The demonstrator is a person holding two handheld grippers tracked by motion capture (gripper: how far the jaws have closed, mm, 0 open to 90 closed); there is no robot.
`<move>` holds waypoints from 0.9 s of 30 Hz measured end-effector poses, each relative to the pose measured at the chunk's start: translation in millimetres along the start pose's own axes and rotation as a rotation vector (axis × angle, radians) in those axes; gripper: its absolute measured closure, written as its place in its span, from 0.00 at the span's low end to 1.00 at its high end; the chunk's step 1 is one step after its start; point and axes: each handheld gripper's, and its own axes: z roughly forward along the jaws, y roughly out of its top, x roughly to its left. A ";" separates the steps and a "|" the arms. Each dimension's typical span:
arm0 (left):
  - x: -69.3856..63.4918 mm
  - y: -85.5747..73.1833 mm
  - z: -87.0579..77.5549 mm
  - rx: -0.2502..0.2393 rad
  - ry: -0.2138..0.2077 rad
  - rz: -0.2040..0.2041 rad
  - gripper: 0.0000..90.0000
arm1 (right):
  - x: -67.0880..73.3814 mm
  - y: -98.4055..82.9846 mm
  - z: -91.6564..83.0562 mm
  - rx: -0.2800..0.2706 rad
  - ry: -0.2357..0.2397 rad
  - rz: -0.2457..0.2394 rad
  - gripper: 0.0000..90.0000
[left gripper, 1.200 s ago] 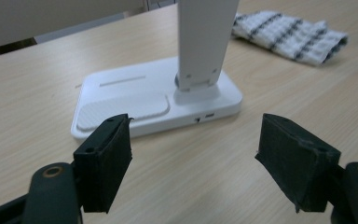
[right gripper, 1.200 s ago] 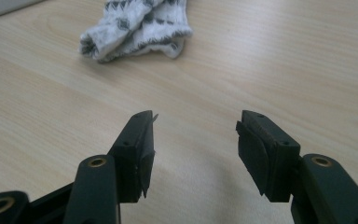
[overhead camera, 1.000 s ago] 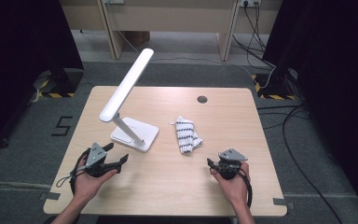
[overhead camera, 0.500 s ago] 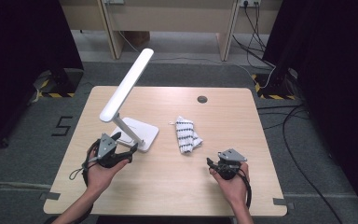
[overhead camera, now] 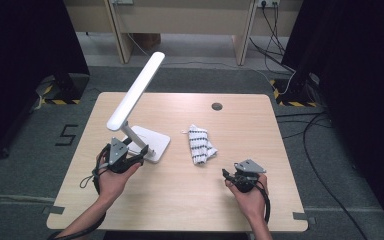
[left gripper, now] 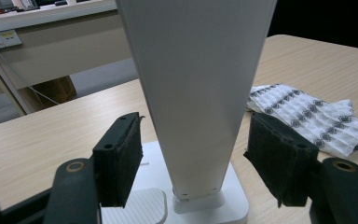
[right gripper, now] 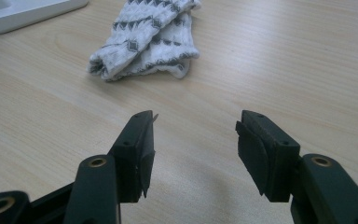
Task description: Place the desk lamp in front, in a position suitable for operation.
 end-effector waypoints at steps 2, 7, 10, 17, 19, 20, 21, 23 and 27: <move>-1.1 0.4 1.1 -0.002 0.000 0.002 0.39 | 0.0 0.3 0.2 0.000 0.000 -0.001 0.51; -3.0 1.0 3.4 -0.007 0.003 -0.002 0.42 | 0.3 0.6 0.5 0.000 0.001 0.000 0.52; -4.3 1.6 5.0 -0.003 0.001 0.004 0.45 | -0.1 0.4 0.8 0.000 0.001 0.003 0.52; -3.4 1.6 6.8 0.009 0.006 0.011 0.52 | -1.4 0.6 0.0 -0.004 -0.001 0.006 0.52; -2.2 1.6 6.1 0.008 0.006 0.010 0.53 | -1.7 0.5 0.2 -0.003 -0.001 0.005 0.52; -1.2 1.8 5.9 0.007 0.004 0.009 0.55 | -2.1 0.7 0.5 -0.004 -0.001 0.005 0.52; -0.8 1.9 5.7 0.009 0.001 0.005 0.55 | -2.1 0.7 0.5 -0.004 -0.001 0.005 0.52; -0.5 1.8 5.5 0.009 -0.001 0.003 0.56 | -2.0 1.2 0.5 -0.006 0.001 0.005 0.52; 1.4 1.1 2.9 0.012 -0.009 -0.015 0.56 | -2.3 1.0 -0.3 -0.008 -0.001 0.004 0.52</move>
